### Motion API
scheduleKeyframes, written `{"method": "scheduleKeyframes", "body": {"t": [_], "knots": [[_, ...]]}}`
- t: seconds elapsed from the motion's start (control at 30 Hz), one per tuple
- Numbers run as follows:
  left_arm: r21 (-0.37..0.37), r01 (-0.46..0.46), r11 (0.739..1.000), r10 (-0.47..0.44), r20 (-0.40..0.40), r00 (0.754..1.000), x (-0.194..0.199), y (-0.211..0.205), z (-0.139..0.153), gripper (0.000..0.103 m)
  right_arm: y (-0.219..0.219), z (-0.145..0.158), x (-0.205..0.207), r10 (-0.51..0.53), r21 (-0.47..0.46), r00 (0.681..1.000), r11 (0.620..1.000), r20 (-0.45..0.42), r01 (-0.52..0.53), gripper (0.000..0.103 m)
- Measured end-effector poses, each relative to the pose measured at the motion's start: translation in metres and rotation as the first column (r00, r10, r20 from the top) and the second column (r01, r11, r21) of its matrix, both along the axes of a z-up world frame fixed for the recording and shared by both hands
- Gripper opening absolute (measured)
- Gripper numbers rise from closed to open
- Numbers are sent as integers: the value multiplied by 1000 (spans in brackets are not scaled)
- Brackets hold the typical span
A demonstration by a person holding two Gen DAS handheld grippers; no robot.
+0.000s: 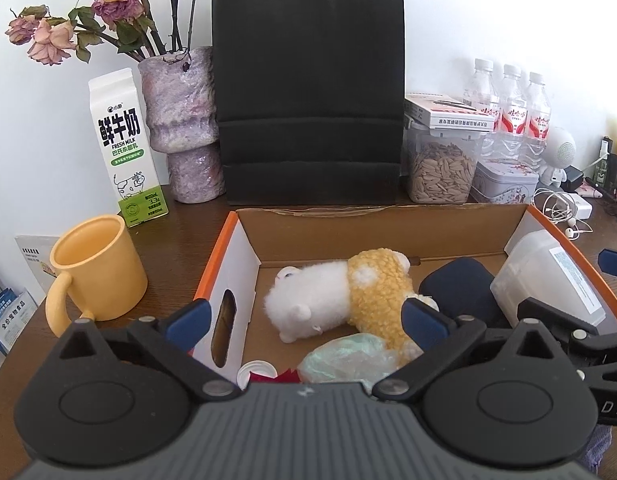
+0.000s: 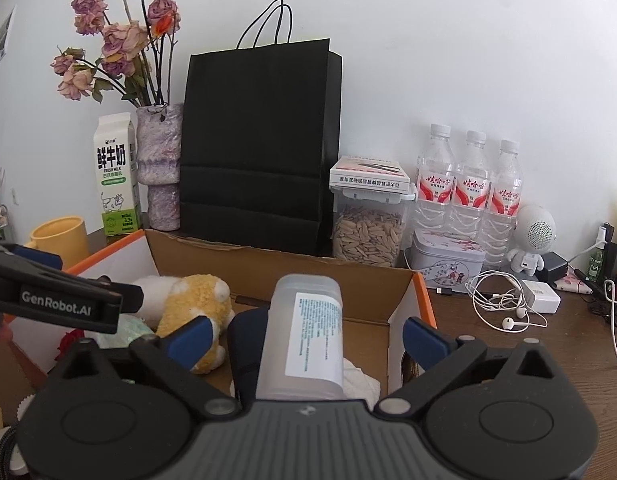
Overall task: Organize objects
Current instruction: 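Carry the plastic bag and white container into the box and open both tools, then withdraw both tools from the box back toward the caps and cable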
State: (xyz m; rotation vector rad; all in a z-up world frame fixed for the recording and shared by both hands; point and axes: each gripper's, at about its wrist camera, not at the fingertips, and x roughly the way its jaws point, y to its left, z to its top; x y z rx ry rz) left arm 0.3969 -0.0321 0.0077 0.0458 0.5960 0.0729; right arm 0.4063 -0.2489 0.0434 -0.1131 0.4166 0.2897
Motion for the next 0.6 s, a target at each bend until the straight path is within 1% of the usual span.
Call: {"method": "scheduleKeyframes", "body": {"t": [0.27, 0.6], "knots": [[2, 5, 1000, -5, 3, 1000, -15, 1, 5, 103, 1, 7, -15, -1, 4, 1000, 1000, 25, 0, 102], [0, 7, 1000, -7, 6, 1000, -51, 6, 16, 103, 3, 15, -47, -12, 13, 999, 1000, 32, 11, 102]]}}
